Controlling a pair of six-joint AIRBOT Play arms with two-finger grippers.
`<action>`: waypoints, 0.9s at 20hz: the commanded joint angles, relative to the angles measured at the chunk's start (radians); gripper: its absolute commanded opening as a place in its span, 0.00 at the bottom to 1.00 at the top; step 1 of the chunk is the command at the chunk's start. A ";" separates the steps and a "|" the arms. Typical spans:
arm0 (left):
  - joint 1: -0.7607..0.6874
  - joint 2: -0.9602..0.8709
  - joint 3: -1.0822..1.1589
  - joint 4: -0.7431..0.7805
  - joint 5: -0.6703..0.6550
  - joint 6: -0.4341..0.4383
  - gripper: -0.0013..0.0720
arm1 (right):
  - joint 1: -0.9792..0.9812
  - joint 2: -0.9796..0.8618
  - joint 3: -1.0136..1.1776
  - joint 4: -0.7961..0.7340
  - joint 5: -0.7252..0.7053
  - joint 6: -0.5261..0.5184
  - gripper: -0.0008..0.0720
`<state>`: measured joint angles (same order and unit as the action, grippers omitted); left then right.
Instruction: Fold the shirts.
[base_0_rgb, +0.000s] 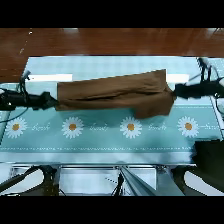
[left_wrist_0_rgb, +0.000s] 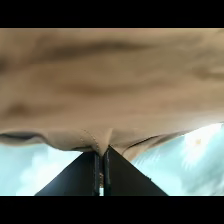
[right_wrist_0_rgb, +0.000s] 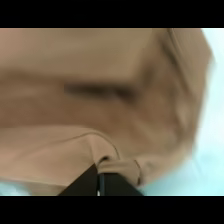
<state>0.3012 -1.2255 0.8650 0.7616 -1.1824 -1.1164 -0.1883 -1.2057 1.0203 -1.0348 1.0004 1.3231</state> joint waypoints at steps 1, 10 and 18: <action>-0.048 0.008 0.093 -0.059 0.131 0.007 0.04 | 0.024 -0.072 0.164 0.107 -0.150 0.002 0.04; -0.110 -0.293 0.230 -0.089 0.378 -0.025 0.04 | 0.079 -0.480 0.409 0.232 -0.388 0.033 0.04; -0.092 -0.396 0.231 -0.089 0.373 -0.058 0.68 | 0.068 -0.579 0.431 0.213 -0.382 -0.049 0.59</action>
<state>0.2016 -1.5944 1.0920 0.6735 -0.7849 -1.1706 -0.1127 -1.7699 1.4441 -0.8173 0.6235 1.3399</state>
